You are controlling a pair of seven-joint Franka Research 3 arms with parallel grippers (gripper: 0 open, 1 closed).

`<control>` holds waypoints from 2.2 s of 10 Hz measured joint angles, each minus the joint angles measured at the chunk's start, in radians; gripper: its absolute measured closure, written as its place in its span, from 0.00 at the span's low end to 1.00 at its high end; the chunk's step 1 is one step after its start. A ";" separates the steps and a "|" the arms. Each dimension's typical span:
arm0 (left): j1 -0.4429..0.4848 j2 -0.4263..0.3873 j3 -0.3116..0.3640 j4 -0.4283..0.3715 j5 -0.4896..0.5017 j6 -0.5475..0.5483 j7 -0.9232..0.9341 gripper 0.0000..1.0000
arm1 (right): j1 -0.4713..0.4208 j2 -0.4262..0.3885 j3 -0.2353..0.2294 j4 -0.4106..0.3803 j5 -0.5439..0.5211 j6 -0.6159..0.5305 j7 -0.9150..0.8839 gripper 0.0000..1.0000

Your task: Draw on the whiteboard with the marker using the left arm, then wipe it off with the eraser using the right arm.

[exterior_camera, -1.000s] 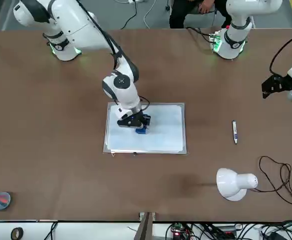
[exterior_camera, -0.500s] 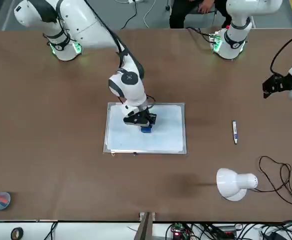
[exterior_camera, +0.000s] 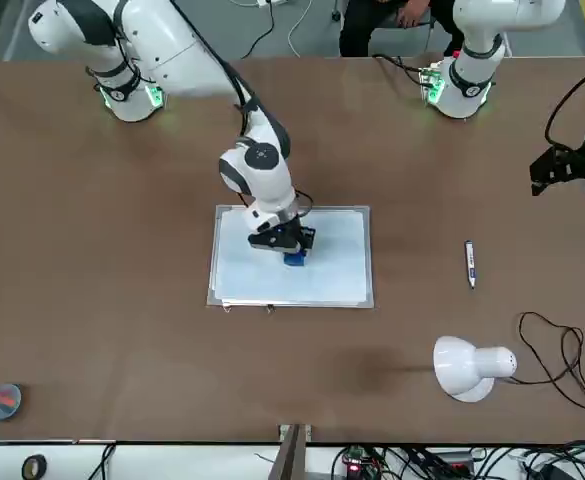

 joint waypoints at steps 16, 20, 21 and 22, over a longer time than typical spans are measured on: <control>0.014 -0.001 0.019 0.005 0.000 -0.001 -0.004 0.00 | -0.159 -0.156 0.020 -0.029 -0.064 -0.247 -0.240 0.44; 0.014 -0.001 0.020 0.005 0.000 -0.001 -0.004 0.00 | -0.154 -0.126 0.023 -0.040 -0.070 -0.219 -0.242 0.44; 0.014 -0.001 0.020 0.005 0.000 -0.001 -0.004 0.00 | -0.154 -0.105 0.023 -0.041 -0.071 -0.208 -0.242 0.44; 0.014 -0.001 0.020 0.005 0.000 -0.001 -0.004 0.00 | -0.154 -0.085 0.023 -0.041 -0.071 -0.198 -0.241 0.44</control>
